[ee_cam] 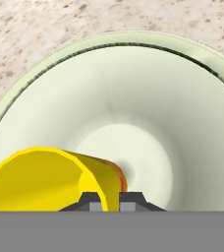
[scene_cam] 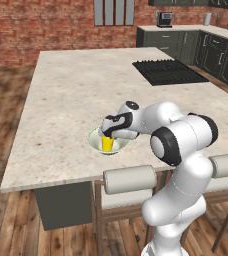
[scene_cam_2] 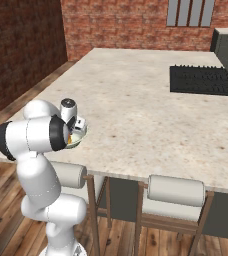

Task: Place the cup inside the bowl on the dining table and move the bowl to any counter.

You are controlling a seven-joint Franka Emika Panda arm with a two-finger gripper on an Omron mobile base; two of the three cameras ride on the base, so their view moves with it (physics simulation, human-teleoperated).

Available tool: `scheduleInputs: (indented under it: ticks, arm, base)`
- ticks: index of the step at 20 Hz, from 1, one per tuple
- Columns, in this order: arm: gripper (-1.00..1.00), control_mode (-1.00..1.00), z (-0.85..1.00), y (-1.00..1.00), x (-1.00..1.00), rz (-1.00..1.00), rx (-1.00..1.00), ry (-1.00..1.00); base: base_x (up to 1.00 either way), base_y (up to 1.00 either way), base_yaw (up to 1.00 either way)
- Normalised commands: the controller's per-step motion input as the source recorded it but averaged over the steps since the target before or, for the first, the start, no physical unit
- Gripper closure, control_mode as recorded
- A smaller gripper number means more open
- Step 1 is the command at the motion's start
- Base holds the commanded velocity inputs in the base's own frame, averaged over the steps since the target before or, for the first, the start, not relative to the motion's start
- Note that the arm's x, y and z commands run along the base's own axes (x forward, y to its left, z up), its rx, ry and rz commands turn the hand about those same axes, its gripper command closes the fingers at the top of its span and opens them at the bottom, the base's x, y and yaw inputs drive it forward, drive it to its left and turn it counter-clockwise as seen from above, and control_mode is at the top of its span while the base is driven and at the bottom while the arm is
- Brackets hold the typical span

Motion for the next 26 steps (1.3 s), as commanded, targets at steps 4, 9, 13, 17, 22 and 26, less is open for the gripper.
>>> scheduleInputs:
  ticks: [4, 9, 13, 17, 22, 26]
  arm:
    - [1.00, -1.00, 0.00, 0.00, 0.00, 0.00, 0.00, 0.00]
    - [-1.00, -1.00, 0.00, 0.00, 0.00, 0.00, 0.00, 0.00]
    - [-1.00, -1.00, 0.00, 0.00, 0.00, 0.00, 0.00, 0.00]
    - [-1.00, -1.00, 0.00, 0.00, 0.00, 0.00, 0.00, 0.00]
    - [-1.00, -1.00, 0.00, 0.00, 0.00, 0.00, 0.00, 0.00]
    - [-1.00, -1.00, 0.10, 0.00, 0.00, 0.00, 0.00, 0.00]
  base:
    - [0.00, 0.00, 0.00]
    - [0.00, 0.00, 0.00]
    - [0.00, 0.00, 0.00]
    - [0.00, 0.00, 0.00]
    - [0.00, 0.00, 0.00]
    - [0.00, 0.00, 0.00]
